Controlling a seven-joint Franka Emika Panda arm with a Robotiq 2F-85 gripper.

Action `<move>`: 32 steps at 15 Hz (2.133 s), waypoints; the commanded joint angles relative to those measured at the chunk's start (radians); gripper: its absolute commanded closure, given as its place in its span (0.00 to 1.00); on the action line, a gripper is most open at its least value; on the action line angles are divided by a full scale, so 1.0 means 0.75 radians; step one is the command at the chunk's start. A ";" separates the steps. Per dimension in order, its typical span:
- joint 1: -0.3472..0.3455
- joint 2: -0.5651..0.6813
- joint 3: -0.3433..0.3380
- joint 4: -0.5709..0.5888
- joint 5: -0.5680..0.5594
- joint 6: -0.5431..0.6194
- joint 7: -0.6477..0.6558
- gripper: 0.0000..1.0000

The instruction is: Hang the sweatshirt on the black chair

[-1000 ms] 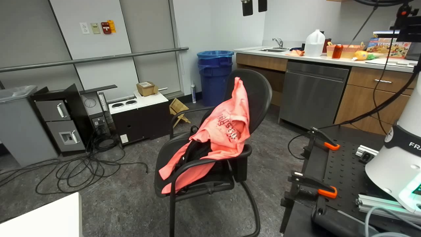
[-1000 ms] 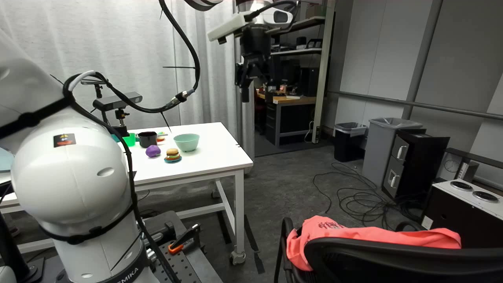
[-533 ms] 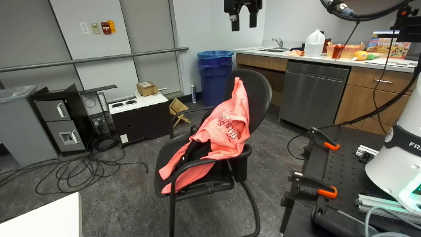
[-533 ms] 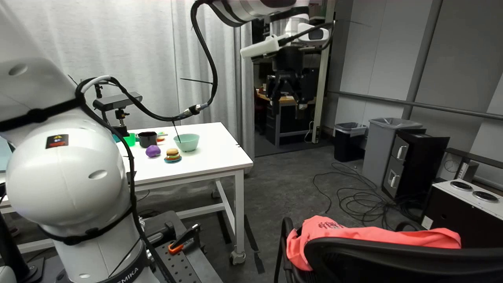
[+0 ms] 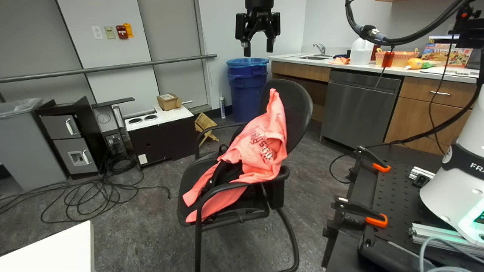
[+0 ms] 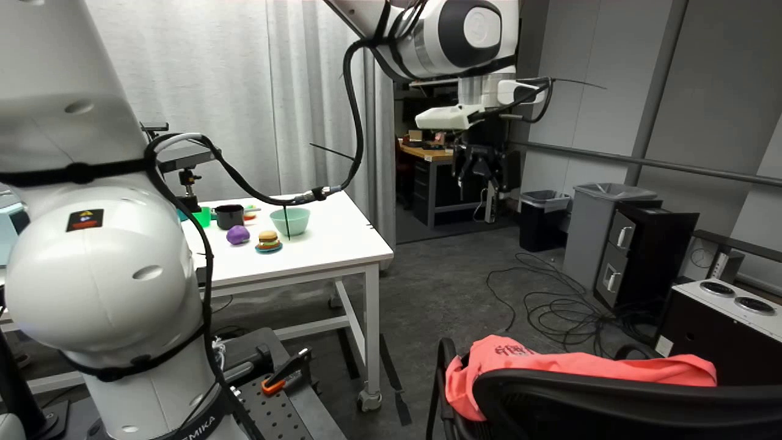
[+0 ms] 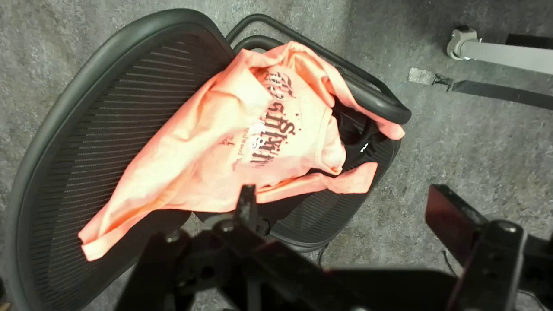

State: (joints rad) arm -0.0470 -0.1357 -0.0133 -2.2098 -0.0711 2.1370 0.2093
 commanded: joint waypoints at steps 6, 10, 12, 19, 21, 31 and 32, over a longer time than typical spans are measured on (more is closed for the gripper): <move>-0.056 0.192 -0.074 0.081 -0.071 0.092 0.127 0.00; -0.077 0.233 -0.116 0.051 -0.084 0.097 0.180 0.00; -0.067 0.223 -0.116 0.049 -0.066 0.074 0.154 0.00; -0.062 0.240 -0.117 0.055 -0.062 0.076 0.167 0.00; -0.068 0.282 -0.124 0.086 -0.071 0.077 0.194 0.00; -0.066 0.580 -0.201 0.264 -0.095 0.090 0.359 0.00; -0.065 0.610 -0.210 0.282 -0.088 0.088 0.367 0.00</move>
State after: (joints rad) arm -0.0995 0.2377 -0.1490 -2.0662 -0.1300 2.1960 0.4468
